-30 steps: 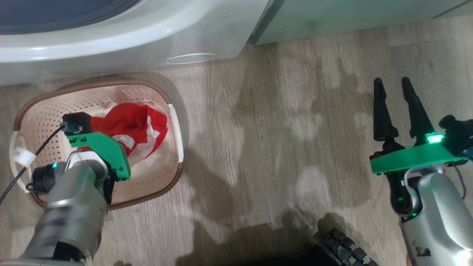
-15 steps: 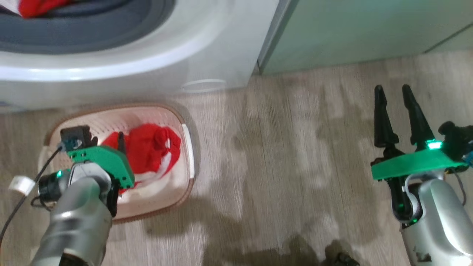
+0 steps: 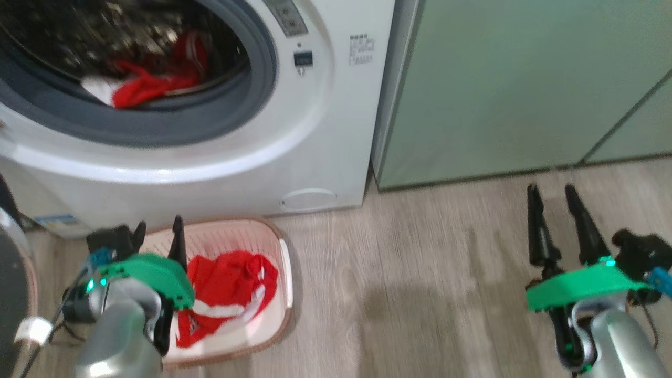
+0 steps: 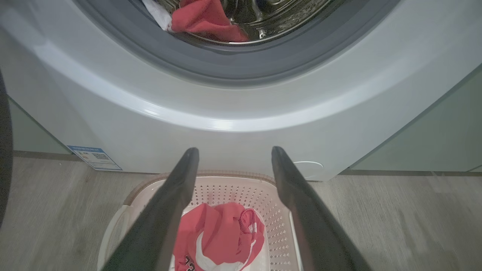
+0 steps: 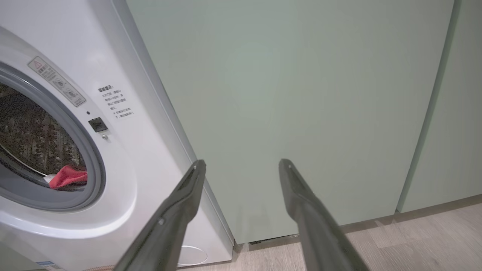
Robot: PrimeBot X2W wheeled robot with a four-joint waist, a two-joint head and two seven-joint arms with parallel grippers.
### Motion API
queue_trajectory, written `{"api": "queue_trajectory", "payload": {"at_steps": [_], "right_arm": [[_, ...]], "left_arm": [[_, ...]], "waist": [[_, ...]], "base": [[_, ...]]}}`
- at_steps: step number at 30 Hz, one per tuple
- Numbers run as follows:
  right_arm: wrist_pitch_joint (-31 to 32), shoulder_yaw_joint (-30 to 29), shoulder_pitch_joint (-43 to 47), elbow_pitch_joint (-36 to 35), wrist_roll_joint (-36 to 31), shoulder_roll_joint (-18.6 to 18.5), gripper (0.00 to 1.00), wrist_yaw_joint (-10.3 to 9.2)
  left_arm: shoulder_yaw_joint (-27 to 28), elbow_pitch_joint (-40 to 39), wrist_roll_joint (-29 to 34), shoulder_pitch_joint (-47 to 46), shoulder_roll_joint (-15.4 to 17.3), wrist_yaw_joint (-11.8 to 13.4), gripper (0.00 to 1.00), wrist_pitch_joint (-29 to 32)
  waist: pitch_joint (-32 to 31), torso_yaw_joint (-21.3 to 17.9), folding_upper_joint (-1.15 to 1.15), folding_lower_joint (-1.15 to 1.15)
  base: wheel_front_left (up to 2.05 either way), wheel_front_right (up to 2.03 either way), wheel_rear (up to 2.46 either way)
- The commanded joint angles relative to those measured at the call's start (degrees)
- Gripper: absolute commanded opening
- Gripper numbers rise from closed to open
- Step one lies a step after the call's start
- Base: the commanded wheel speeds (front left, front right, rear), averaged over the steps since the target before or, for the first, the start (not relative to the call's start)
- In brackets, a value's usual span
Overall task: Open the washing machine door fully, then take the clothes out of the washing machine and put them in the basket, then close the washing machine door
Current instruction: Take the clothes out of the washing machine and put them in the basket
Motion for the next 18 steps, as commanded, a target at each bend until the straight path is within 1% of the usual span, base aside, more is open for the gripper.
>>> {"api": "queue_trajectory", "payload": {"at_steps": [1,3,4,10,18], "right_arm": [[-0.52,1.32,1.63,-1.29,-0.68,-0.21,1.00,-0.04],[-0.52,1.43,2.96,-1.14,-0.83,-0.30,1.00,-0.04],[-0.52,1.43,2.96,-1.14,-0.83,-0.30,1.00,-0.04],[-0.52,1.47,5.55,-1.42,-1.43,-0.29,1.00,-0.04],[-0.52,1.77,8.19,-1.88,-3.23,-0.07,1.00,-0.04]], "left_arm": [[2.84,-4.25,1.19,2.01,1.97,-0.10,1.00,-0.60],[3.93,-7.31,1.85,4.71,1.88,-0.26,1.00,-0.60],[3.93,-7.31,1.85,4.71,1.88,-0.26,1.00,-0.60],[6.73,-16.30,3.77,11.51,1.23,-0.99,1.00,-0.60],[9.19,-22.86,5.19,17.34,-0.36,-1.73,1.00,-0.61]], "waist": [[-5.77,0.82,0.00,0.00],[-7.83,1.06,0.00,0.00],[-7.83,1.06,0.00,0.00],[-11.06,1.62,0.00,0.00],[-13.16,2.24,0.00,0.00]], "base": [[0.00,0.00,0.00],[0.00,0.00,0.00],[0.00,0.00,0.00],[0.00,0.00,0.00],[0.00,0.00,0.00]]}}
